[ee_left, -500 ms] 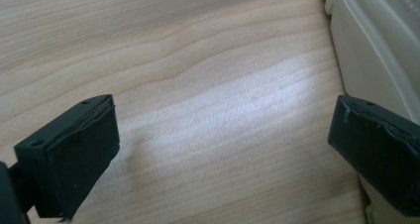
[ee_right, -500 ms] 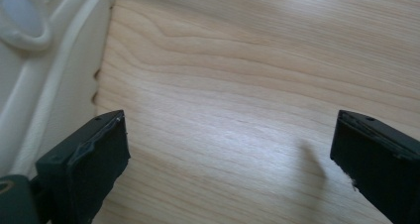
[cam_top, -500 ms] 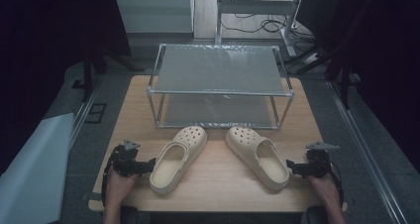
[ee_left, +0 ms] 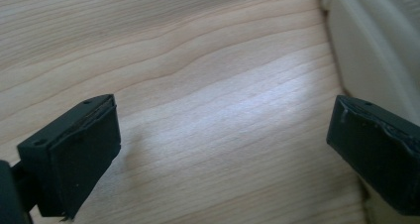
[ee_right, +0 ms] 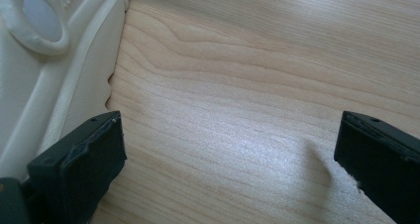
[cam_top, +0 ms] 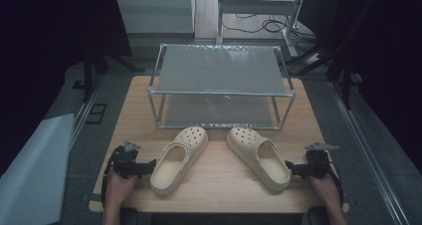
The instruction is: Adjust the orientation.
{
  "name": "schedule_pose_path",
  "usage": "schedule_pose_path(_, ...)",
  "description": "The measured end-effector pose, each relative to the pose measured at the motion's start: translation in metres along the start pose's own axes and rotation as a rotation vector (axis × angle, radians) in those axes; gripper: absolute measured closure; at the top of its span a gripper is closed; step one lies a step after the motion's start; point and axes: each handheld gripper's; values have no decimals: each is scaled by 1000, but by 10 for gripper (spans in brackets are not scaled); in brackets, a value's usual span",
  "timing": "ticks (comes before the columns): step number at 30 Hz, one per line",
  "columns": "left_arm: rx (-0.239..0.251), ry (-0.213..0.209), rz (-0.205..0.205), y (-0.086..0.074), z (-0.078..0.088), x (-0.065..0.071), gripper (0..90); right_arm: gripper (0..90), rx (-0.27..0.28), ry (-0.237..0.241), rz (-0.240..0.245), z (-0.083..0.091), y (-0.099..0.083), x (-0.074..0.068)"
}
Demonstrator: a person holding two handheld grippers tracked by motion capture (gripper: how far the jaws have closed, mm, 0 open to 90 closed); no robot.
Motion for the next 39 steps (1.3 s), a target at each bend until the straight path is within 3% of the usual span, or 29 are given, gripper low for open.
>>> schedule_pose_path(3,-7,2,-22,1,0,2,0,0,-1,6,-6,0,0,1)
schedule_pose_path(20,-13,-21,-35,-1,3,4,44,25,-18,9,-10,-1,-1,2)
schedule_pose_path(39,-41,-128,-129,3,6,43,24,41,-17,9,-9,0,-1,2)
Point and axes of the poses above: each handheld gripper's, and its own axes: z roughly backward along the jaws, y roughly out of its top, x roughly to its right, and after that the axes turned 11 degrees about y, right-handed
